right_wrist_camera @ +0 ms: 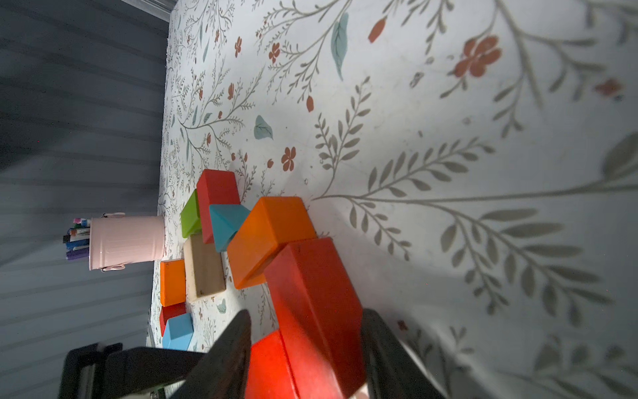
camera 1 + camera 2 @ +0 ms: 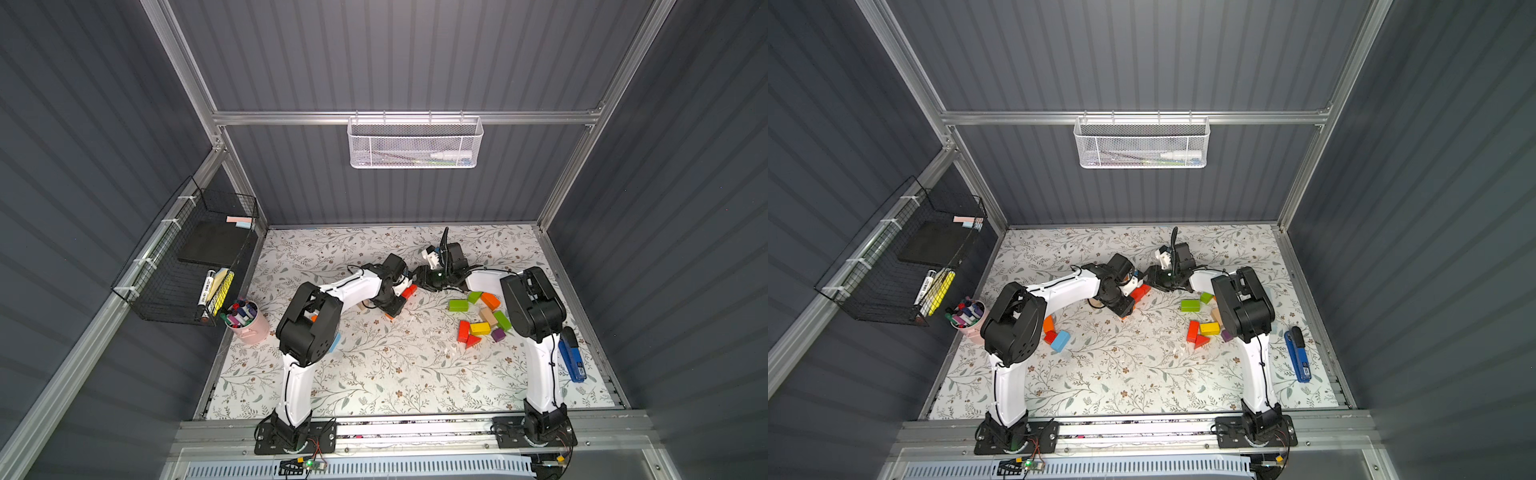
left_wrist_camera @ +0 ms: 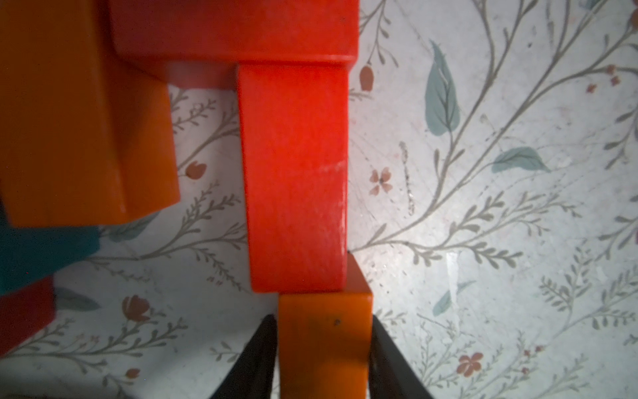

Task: Assemble a heart with building blocks
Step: Adjust the building block at the center of the board, then pick up the building block from the center of the board.

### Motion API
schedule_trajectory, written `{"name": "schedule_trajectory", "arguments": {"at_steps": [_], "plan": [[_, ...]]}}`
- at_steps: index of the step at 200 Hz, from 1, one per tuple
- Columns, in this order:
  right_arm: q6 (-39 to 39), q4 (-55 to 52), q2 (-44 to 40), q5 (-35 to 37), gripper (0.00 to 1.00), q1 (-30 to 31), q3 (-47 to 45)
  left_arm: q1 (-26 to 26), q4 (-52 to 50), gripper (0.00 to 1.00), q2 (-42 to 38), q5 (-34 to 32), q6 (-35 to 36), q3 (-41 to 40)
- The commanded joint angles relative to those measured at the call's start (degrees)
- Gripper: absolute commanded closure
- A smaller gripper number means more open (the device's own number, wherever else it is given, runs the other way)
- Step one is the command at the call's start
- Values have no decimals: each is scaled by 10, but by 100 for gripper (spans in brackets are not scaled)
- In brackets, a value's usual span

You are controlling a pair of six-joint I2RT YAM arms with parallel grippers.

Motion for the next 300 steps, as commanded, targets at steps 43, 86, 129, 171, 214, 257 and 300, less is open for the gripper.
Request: {"name": "schedule_trajectory", "arguments": {"at_steps": [43, 86, 129, 171, 214, 257, 300], "plan": [[-57, -68, -37, 50, 42, -9, 22, -3, -9, 27, -41, -32, -16, 14], [-122, -123, -125, 105, 40, -10, -17, -2, -31, 20, -137, -60, -81, -1], [-136, -122, -227, 112, 39, 1, -94, 55, -71, 9, -230, -109, -204, -89], [-151, -140, -315, 145, 37, 57, -155, 184, -47, 3, -304, -95, -277, -204], [-141, -143, -359, 180, 36, 138, -191, 219, -39, 5, -283, -130, -294, -235], [-134, -133, -373, 213, 35, 180, -220, 240, -26, 22, -254, -152, -310, -238], [-137, -133, -383, 224, 35, 181, -234, 254, -25, 29, -229, -170, -335, -248]]}}
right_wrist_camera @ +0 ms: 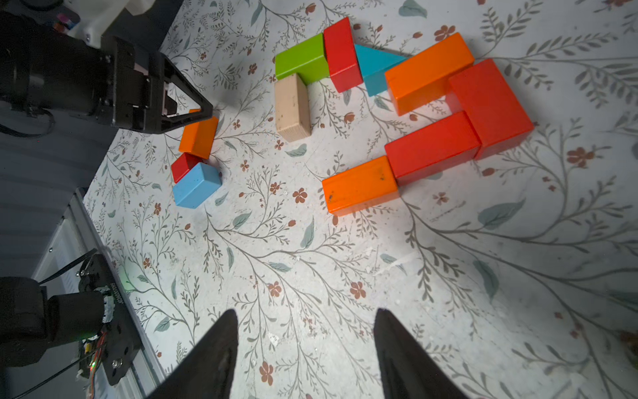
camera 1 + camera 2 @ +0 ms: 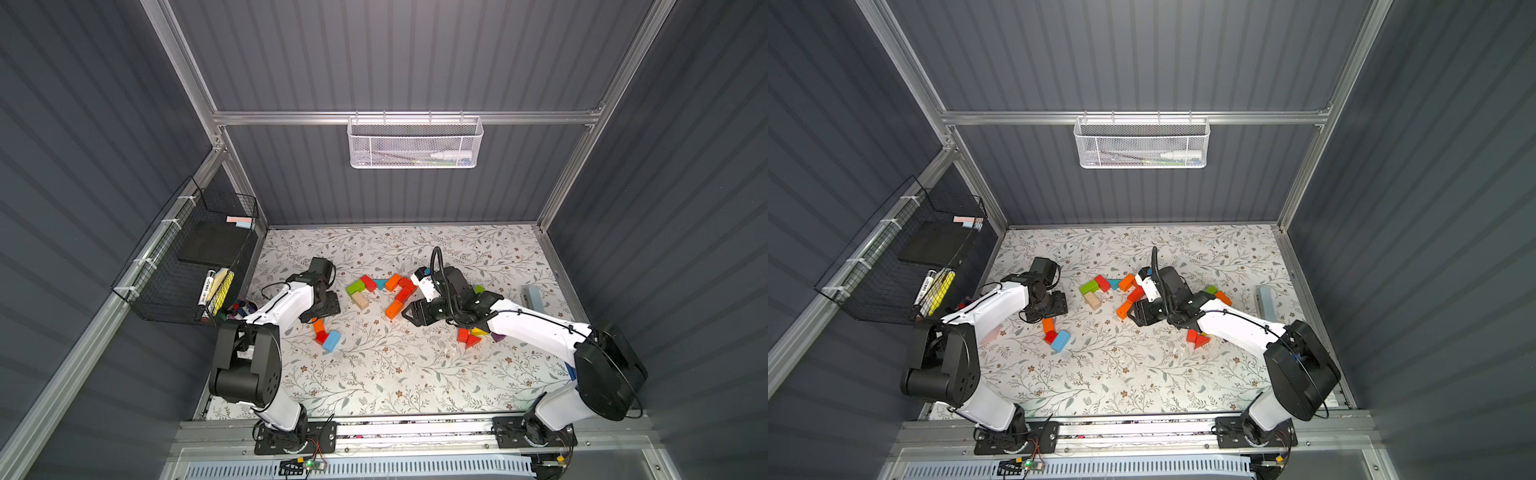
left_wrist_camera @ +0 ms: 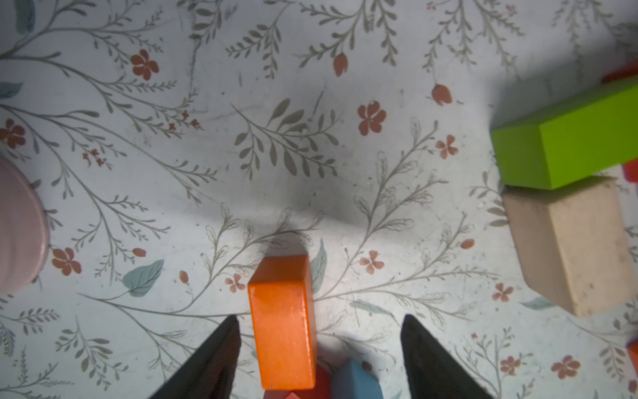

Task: Assemble a heart with building blocks
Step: Pick up the building block from the center of the board, then place the building block at the center of the board.

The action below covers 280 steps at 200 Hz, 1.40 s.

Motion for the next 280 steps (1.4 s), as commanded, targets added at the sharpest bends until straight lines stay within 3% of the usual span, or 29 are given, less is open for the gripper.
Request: {"name": "schedule_trajectory", "arguments": {"at_steps": [1, 56, 98, 115, 141, 175, 224, 280], "plan": [[0, 0, -16, 18, 35, 0, -8, 8, -1, 29, 15, -20, -25, -15], [3, 1, -25, 24, 35, 1, -16, 16, 7, 41, 39, -10, -54, -27], [7, 7, -29, 17, 35, 0, -23, 15, 15, 65, 41, -8, -77, -31], [7, 7, -30, 17, 35, 0, -26, 13, -1, 72, 22, -47, -85, -26], [14, 19, -26, 11, 35, 1, -34, -4, -17, 78, -39, -30, -101, -32], [17, 24, -28, 10, 35, 0, -40, -76, -46, 79, -86, -35, -177, -22], [18, 17, -44, 22, 35, 0, -50, -156, -15, 78, -118, 29, -283, -71], [21, 22, -51, 20, 35, 1, -70, -198, 67, 77, -48, 83, -315, -72]]}}
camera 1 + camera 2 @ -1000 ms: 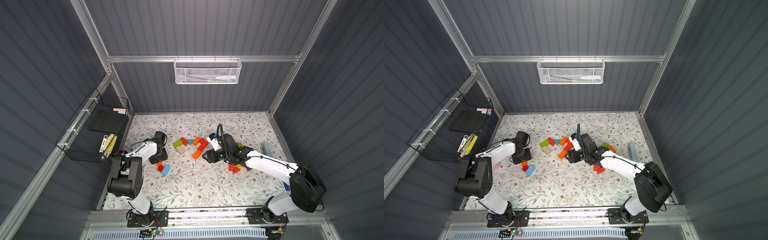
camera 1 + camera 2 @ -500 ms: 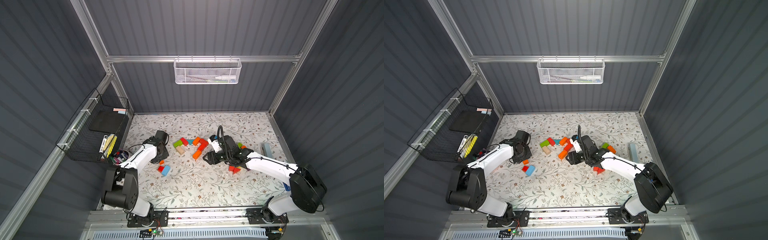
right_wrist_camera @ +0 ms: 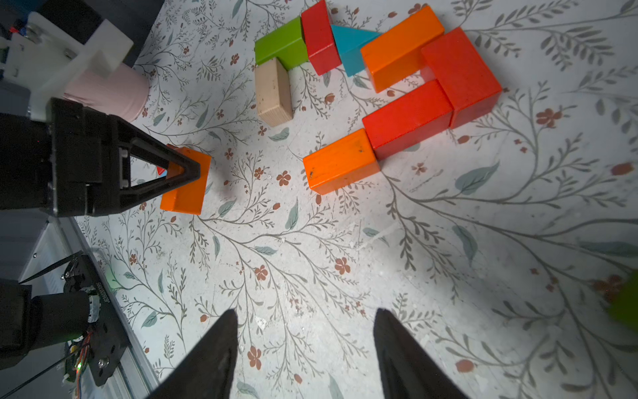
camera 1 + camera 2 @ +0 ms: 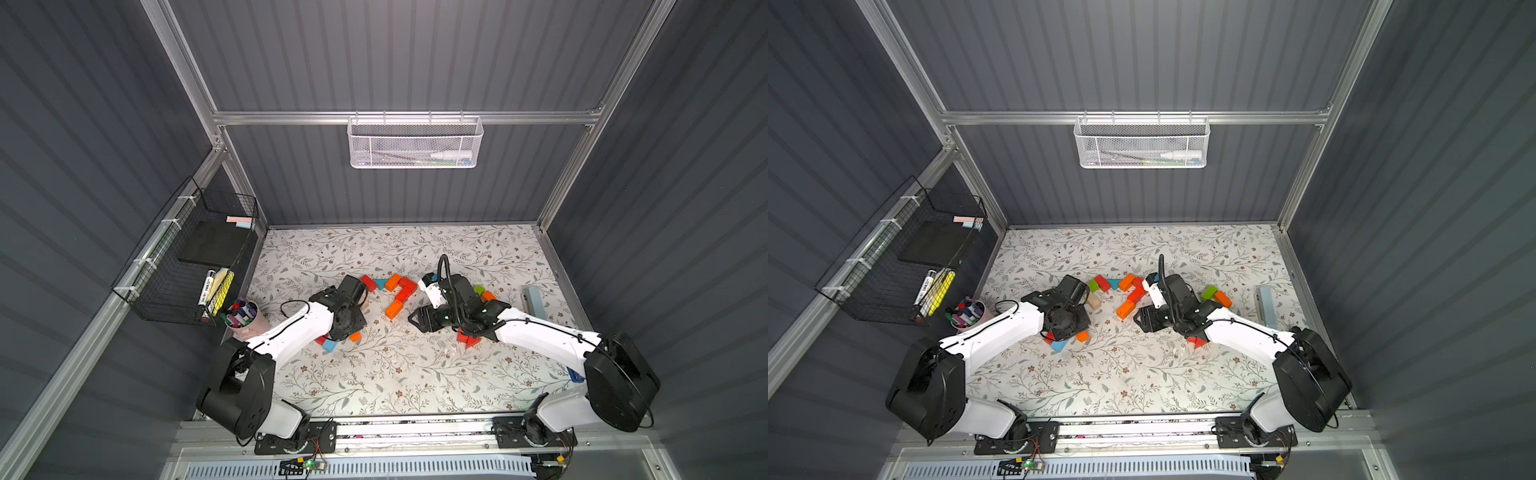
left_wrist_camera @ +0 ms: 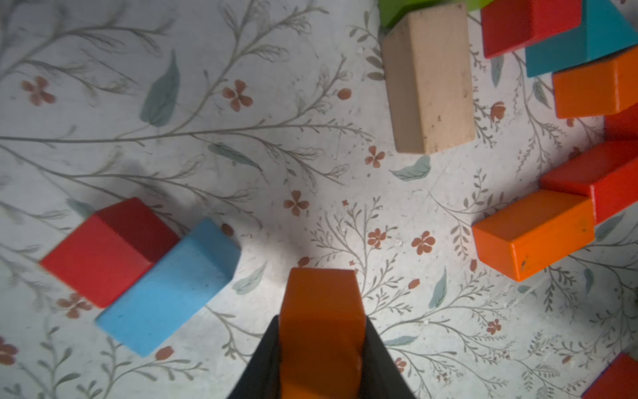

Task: Assemble a heart with building blocks
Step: Place the building block at the center of the board.

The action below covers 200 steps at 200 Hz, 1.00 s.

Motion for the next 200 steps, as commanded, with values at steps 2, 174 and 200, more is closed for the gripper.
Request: {"name": "schedule_trajectory", "arguments": {"at_steps": [2, 174, 200], "plan": [[6, 1, -10, 6, 35, 0, -10, -13, 46, 77, 38, 30, -33, 2], [15, -3, 17, 63, 35, 78, 15, -6, 30, 11, 18, 33, 96, 120], [23, 4, 59, 74, 36, 103, 51, 53, -3, 2, -26, 44, 189, 133]]}}
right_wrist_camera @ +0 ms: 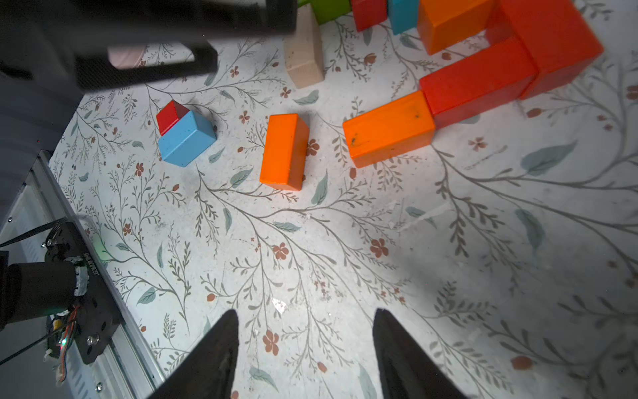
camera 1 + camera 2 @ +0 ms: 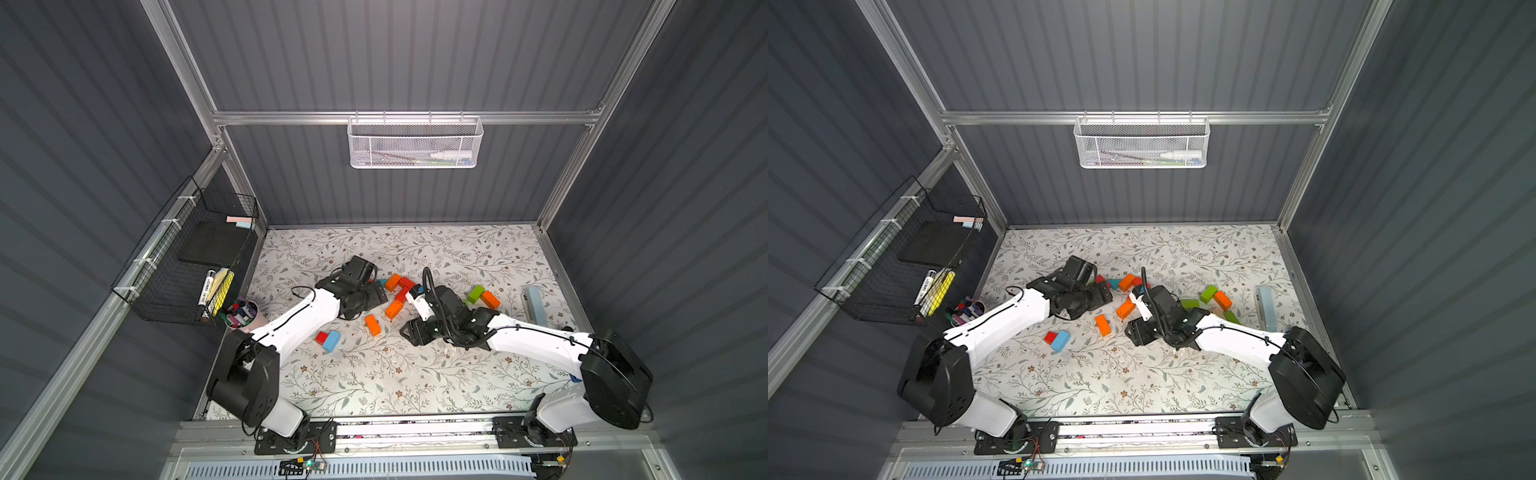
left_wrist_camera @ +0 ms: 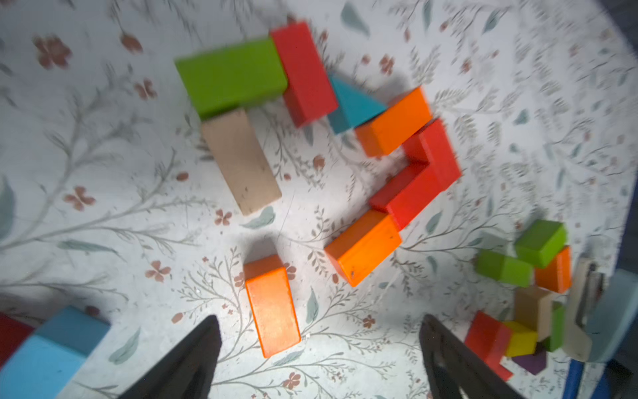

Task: Assemble a heart with building blocks
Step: Place the building block at the center of the board, then assemble the building block at the center of the board.

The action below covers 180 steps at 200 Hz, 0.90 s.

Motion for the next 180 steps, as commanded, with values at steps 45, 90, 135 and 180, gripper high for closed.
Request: {"name": "schedule_trajectory", "arguments": {"at_steps": [45, 90, 135, 180], "plan": [[31, 19, 121, 61, 37, 53, 112, 100, -121, 1, -87, -86, 259, 47], [36, -31, 217, 111, 40, 79, 210, 100, -113, 1, -155, -140, 314, 11], [19, -90, 283, 163, 43, 93, 277, 100, -66, 1, -249, -154, 350, -61], [-3, -110, 325, 169, 45, 94, 313, 100, -58, 1, -263, -183, 356, -89]]}}
